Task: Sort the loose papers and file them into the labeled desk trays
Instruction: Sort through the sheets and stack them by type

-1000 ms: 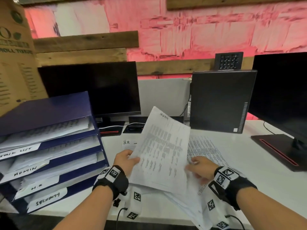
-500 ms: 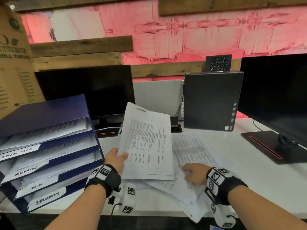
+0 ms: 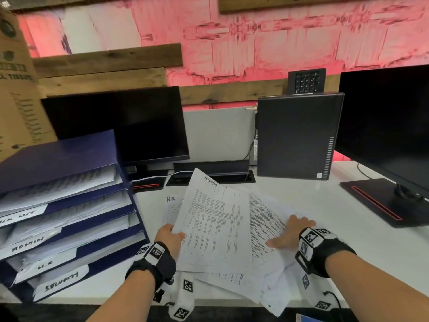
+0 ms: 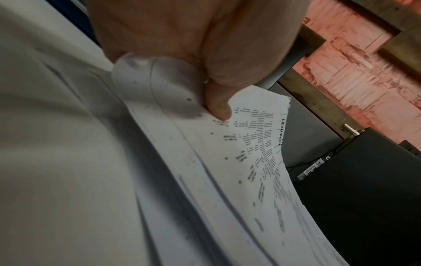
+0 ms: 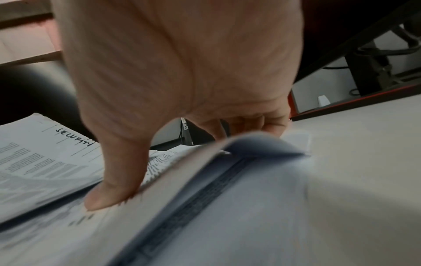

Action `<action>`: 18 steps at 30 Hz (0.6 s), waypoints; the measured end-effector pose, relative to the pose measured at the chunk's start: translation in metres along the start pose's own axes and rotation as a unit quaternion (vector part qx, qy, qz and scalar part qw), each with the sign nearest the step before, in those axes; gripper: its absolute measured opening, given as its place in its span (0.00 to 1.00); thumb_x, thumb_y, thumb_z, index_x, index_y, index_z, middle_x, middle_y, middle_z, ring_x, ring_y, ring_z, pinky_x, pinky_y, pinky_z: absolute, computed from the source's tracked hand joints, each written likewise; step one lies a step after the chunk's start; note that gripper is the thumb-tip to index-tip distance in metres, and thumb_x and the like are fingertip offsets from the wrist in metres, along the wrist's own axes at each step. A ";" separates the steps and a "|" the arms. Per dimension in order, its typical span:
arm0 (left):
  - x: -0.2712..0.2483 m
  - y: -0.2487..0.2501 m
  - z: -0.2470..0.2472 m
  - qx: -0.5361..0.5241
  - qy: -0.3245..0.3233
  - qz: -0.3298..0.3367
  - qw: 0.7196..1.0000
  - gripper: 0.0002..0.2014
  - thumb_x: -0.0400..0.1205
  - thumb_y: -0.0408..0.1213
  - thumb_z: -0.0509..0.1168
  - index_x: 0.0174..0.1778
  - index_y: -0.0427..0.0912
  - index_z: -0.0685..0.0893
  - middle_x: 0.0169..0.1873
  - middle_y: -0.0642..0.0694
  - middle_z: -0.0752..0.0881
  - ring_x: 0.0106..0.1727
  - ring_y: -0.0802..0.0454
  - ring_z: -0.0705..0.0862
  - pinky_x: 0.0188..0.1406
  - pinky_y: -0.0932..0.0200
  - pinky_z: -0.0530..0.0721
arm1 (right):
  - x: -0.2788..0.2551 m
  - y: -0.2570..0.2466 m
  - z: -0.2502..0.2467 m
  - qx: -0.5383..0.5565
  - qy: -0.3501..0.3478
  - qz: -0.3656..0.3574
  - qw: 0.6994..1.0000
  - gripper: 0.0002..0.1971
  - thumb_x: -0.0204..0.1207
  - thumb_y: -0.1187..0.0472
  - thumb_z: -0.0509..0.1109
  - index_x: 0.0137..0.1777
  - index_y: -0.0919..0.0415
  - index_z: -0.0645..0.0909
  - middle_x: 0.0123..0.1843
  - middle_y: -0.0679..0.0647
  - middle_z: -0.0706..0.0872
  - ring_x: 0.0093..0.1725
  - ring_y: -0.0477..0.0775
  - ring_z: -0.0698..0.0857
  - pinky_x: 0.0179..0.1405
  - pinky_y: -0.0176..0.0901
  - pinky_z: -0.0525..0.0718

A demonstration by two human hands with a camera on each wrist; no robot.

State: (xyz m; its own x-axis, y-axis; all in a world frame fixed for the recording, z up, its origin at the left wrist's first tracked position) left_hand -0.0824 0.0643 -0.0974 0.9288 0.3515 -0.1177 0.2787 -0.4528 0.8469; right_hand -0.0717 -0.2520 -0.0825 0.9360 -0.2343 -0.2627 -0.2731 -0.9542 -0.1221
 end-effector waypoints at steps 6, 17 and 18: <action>0.000 0.003 0.000 0.000 0.004 0.007 1.000 0.05 0.83 0.28 0.63 0.54 0.36 0.79 0.44 0.43 0.82 0.39 0.50 0.79 0.29 0.64 0.73 | 0.007 0.001 0.001 0.063 -0.031 -0.016 0.997 0.57 0.49 0.26 0.76 0.72 0.63 0.67 0.64 0.55 0.80 0.61 0.55 0.81 0.62 0.48 0.82; -0.022 0.002 -0.044 -0.018 0.036 0.051 0.998 0.13 0.83 0.27 0.62 0.63 0.34 0.82 0.56 0.37 0.85 0.47 0.48 0.80 0.46 0.61 0.75 | -0.017 -0.009 -0.027 0.202 0.120 -0.112 0.966 0.08 0.74 0.66 0.66 0.47 0.53 0.73 0.50 0.53 0.82 0.46 0.54 0.82 0.43 0.41 0.79; -0.025 0.001 -0.053 -0.032 0.042 0.049 0.997 0.13 0.83 0.27 0.62 0.63 0.34 0.82 0.57 0.37 0.86 0.47 0.47 0.80 0.47 0.60 0.75 | -0.020 -0.010 -0.033 0.220 0.139 -0.108 0.960 0.09 0.74 0.67 0.66 0.48 0.53 0.73 0.50 0.52 0.81 0.45 0.55 0.81 0.43 0.40 0.76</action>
State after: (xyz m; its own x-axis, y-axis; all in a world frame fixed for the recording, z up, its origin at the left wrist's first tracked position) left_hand -0.1182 0.0980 -0.0663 0.9259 0.3776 0.0086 0.1696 -0.4359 0.8838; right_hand -0.0807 -0.2437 -0.0447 0.9877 -0.1390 0.0722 -0.0764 -0.8300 -0.5526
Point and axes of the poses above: each hand's wrist, its own x-axis towards the middle knuckle, its own z-axis out of the palm, y = z × x, the point moved 1 cm from there along x, towards the middle knuckle
